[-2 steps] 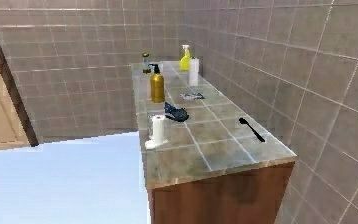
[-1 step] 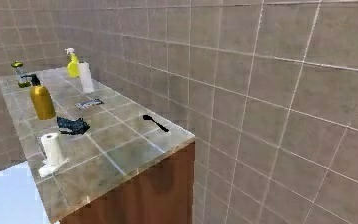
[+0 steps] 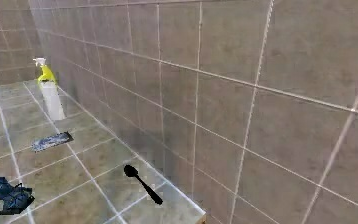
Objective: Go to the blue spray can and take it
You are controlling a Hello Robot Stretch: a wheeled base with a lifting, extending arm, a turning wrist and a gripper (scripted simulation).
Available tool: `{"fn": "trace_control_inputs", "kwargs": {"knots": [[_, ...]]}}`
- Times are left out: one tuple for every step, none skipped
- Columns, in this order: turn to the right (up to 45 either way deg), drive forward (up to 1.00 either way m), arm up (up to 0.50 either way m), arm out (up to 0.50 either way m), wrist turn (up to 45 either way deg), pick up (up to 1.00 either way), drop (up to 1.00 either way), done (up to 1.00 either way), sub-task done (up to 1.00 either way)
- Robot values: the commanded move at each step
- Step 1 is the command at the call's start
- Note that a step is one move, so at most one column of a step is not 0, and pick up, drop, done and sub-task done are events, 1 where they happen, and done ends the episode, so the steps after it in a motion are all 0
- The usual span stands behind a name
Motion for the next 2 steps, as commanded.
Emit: {"fn": "trace_control_inputs", "kwargs": {"knots": [[-45.0,0.00,0.00,0.00,0.0,0.00,0.00,0.00,0.00],[-45.0,0.00,0.00,0.00,0.0,0.00,0.00,0.00,0.00]]}}
